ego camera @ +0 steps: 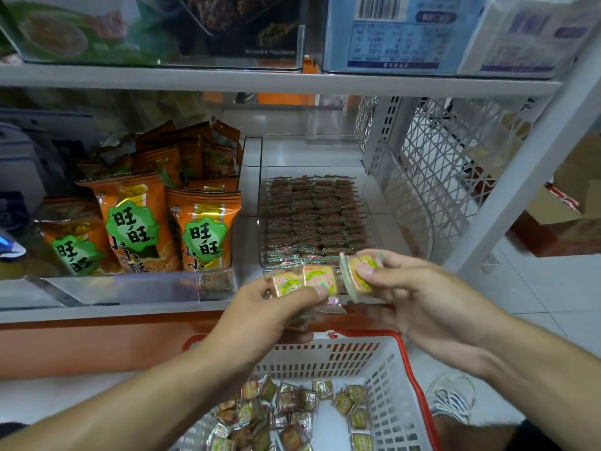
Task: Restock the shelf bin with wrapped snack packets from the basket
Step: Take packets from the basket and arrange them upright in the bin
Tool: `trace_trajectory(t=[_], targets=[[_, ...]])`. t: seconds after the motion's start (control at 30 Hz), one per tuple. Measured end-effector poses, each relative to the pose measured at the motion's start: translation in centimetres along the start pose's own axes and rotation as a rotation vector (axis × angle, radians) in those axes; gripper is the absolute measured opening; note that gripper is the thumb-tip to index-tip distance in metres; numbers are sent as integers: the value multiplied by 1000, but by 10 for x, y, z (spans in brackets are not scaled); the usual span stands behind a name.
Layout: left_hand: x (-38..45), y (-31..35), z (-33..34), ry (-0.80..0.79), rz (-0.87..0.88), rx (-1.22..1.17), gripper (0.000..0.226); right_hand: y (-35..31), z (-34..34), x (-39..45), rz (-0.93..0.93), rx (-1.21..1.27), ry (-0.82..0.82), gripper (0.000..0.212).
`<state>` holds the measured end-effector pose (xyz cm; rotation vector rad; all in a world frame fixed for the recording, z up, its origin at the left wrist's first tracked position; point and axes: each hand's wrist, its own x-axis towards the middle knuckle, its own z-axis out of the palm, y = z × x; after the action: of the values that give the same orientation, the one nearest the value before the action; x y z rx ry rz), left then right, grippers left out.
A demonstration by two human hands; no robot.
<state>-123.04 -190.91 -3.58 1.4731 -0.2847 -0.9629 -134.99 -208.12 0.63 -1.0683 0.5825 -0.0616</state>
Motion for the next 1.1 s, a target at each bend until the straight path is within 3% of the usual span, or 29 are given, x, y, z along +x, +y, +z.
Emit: trace_trajectory(t=[0.1, 0.33, 0.43, 0.53, 0.63, 0.73, 0.8, 0.93, 1.03, 1.1], targets=[[-3, -10, 8, 78, 41, -73, 40, 23, 10, 2, -3, 60, 100, 47], [-7, -16, 13, -45, 93, 52, 36, 37, 21, 3, 29, 51, 156, 28], [-3, -11, 12, -128, 37, 49, 40, 39, 21, 3, 57, 20, 148, 26], [7, -8, 16, -67, -78, 23, 23, 38, 20, 4, 85, -2, 182, 25], [14, -19, 12, -13, -102, -47, 39, 35, 18, 5, 115, -11, 201, 27], [10, -25, 13, 10, -34, 32, 25, 31, 15, 3, 142, -21, 148, 32], [6, -23, 14, 11, 37, 130, 30, 27, 14, 2, 159, -14, 102, 34], [0, -22, 14, -9, 60, 91, 24, 18, 8, 2, 177, -24, 26, 33], [-2, -16, 14, 4, 10, 18, 35, 7, 5, 3, 111, -65, -19, 30], [-1, -12, 15, 27, -8, -18, 30, -4, 4, 3, -4, -131, -8, 37]])
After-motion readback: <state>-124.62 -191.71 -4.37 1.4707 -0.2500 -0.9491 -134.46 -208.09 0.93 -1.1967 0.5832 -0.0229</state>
